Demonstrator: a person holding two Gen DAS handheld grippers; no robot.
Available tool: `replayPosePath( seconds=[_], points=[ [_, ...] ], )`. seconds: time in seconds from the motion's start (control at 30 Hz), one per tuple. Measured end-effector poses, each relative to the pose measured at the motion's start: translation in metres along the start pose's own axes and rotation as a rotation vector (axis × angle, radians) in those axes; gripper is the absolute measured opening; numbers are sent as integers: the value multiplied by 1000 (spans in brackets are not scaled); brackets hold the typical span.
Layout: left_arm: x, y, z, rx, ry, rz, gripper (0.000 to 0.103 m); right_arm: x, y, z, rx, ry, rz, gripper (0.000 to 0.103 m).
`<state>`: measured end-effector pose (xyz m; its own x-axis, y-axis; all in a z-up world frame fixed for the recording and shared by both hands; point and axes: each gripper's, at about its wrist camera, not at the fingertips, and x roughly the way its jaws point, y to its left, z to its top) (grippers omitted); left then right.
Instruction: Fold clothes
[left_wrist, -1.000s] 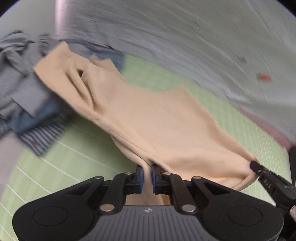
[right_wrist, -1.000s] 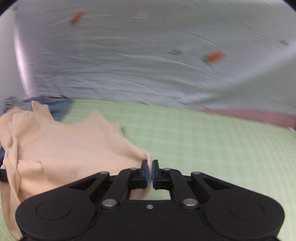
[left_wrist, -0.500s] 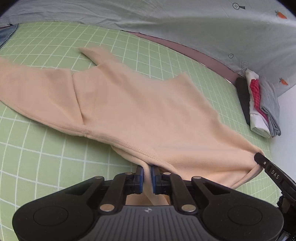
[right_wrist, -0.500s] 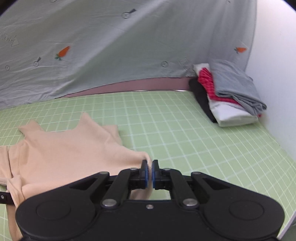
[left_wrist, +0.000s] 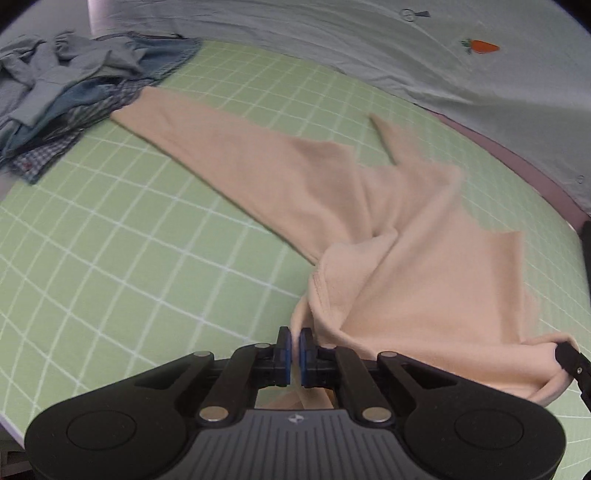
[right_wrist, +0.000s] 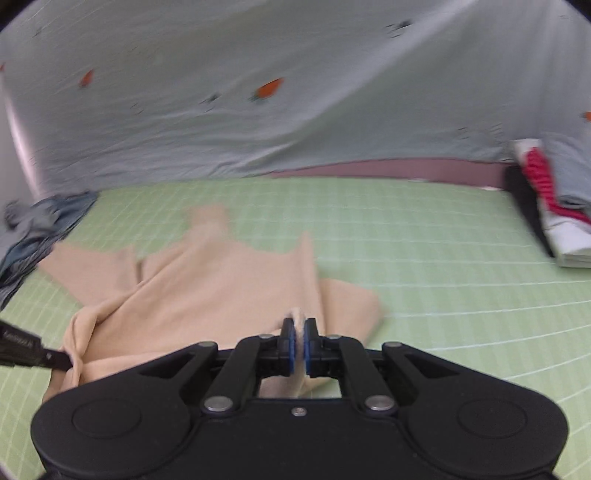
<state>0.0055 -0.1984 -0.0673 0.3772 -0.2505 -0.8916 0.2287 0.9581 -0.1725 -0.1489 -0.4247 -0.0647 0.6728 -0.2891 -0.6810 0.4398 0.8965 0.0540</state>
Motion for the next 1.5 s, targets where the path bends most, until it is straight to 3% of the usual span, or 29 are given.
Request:
replayPosePath(
  seconds=[0.07, 0.2, 0.3, 0.37, 0.47, 0.7, 0.93, 1.0, 1.27, 1.5],
  points=[
    [-3, 10, 1, -15, 4, 2, 10, 8, 14, -4, -13, 36, 22, 10],
    [-5, 13, 8, -18, -2, -5, 19, 8, 6, 2, 62, 25, 15, 34],
    [-9, 12, 18, -17, -31, 3, 29, 8, -10, 10, 138, -1, -13, 38],
    [-14, 14, 28, -36, -73, 17, 51, 9, -22, 13, 175, -16, -52, 39],
    [-11, 14, 45, -52, -112, 36, 65, 16, -38, 16, 217, -22, -94, 44],
    [38, 9, 83, -63, -55, 100, 75, 71, -54, 37, 208, 41, -102, 47],
    [88, 15, 117, -50, 30, 223, 76, 152, -33, 85, 110, 101, 17, 47],
    [97, 17, 125, -40, 31, 253, 81, 174, -24, 99, 82, 115, 56, 47],
    [112, 26, 138, -87, 29, 273, 103, 237, 26, 122, -5, 156, 155, 46],
    [114, 29, 140, -117, 21, 249, 103, 253, 47, 124, -43, 166, 182, 44]
  ],
)
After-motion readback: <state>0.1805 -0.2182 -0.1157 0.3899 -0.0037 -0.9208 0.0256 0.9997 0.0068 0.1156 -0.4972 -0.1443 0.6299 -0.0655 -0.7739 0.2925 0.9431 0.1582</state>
